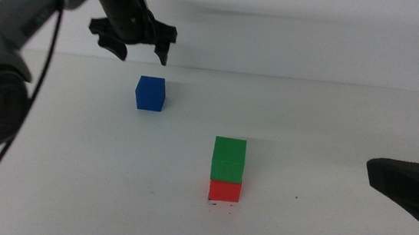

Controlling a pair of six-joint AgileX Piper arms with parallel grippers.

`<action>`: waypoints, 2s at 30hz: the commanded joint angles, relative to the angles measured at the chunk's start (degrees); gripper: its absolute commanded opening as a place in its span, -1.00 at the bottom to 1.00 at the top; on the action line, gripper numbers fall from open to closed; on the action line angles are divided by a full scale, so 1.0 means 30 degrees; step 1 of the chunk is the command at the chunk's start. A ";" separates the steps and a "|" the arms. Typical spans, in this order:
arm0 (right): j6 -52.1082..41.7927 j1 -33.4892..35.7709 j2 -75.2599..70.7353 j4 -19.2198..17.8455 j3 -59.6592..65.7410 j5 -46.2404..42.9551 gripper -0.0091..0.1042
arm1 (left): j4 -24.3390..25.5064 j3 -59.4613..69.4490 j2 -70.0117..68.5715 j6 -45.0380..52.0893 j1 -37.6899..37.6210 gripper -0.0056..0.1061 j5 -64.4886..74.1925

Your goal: Stack red cubes first, then green, then blue cubes in a specific spot.

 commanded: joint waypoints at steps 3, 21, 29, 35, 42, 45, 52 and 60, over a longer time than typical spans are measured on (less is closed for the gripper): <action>-0.0065 0.0032 -0.0094 -0.0140 0.0078 -0.0074 0.80 | -0.0658 -0.1124 0.1667 0.0101 -0.0048 0.78 0.0171; -0.0065 0.0032 -0.0094 -0.0140 0.0078 -0.0074 0.80 | -0.1124 -0.1084 0.3682 0.0608 -0.0048 0.18 -0.2114; -0.0065 0.0032 -0.0094 -0.0140 0.0078 -0.0074 0.80 | -0.0971 -0.1084 0.2080 0.0300 -0.0144 -0.93 0.0171; -0.0065 0.0032 -0.0094 -0.0140 0.0078 -0.0074 0.80 | 0.2317 0.2564 -0.2778 -0.2516 -0.2266 -0.93 0.0171; -0.0065 0.0032 -0.0094 -0.0140 0.0078 -0.0074 0.80 | 0.3464 0.9870 -0.9063 -0.7407 -0.6619 -0.93 -0.0483; -0.0065 0.0032 -0.0094 -0.0140 0.0078 -0.0074 0.80 | 0.3577 1.0145 -0.9500 -0.8141 -0.8085 -0.93 -0.0391; -0.0065 0.0032 -0.0094 -0.0140 0.0078 -0.0074 0.80 | 0.2981 1.0145 -0.8801 -1.0038 -0.9382 -0.93 -0.2017; -0.0065 0.0032 -0.0094 -0.0140 0.0078 -0.0074 0.80 | 0.2393 1.0145 -0.7733 -1.0536 -0.9382 -0.93 -0.2991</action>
